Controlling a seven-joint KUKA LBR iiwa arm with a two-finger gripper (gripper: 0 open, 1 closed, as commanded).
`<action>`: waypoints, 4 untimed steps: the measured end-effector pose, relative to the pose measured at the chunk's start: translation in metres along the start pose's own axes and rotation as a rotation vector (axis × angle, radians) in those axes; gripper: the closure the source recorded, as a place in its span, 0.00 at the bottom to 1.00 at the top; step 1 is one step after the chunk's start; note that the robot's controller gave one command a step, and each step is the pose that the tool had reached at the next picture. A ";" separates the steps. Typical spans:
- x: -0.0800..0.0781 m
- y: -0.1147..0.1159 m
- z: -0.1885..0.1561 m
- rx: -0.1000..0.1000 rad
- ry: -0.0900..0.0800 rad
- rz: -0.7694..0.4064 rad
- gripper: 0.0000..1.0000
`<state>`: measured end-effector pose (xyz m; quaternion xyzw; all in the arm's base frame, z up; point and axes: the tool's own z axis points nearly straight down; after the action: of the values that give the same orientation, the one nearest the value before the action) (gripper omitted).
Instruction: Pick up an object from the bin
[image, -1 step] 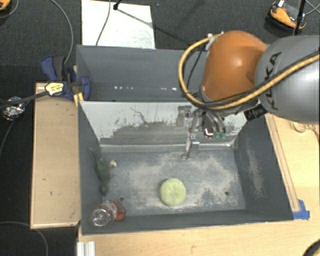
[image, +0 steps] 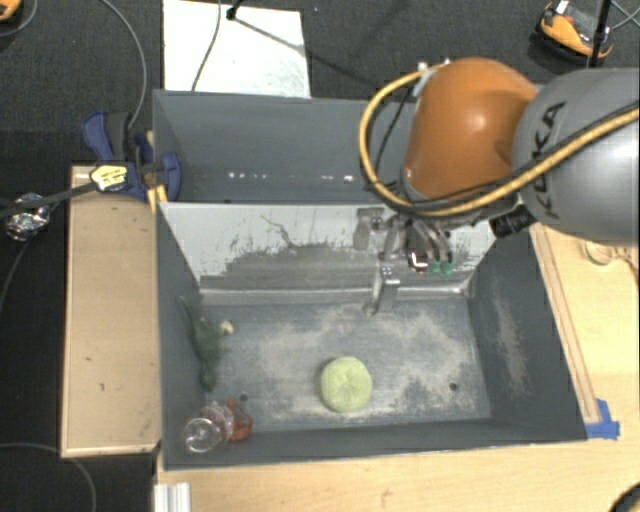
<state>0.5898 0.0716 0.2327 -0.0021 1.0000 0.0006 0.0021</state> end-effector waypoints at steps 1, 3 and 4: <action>0.023 0.002 0.047 0.000 0.002 -0.157 0.00; 0.107 0.011 0.079 -0.001 0.000 -0.417 0.00; 0.111 0.011 0.151 -0.001 -0.008 -0.253 0.00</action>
Offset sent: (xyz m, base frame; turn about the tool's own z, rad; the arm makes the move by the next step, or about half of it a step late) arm -0.0956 0.0148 -0.0727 -0.2973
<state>0.4792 0.0828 0.0814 -0.1282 0.9917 0.0009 0.0061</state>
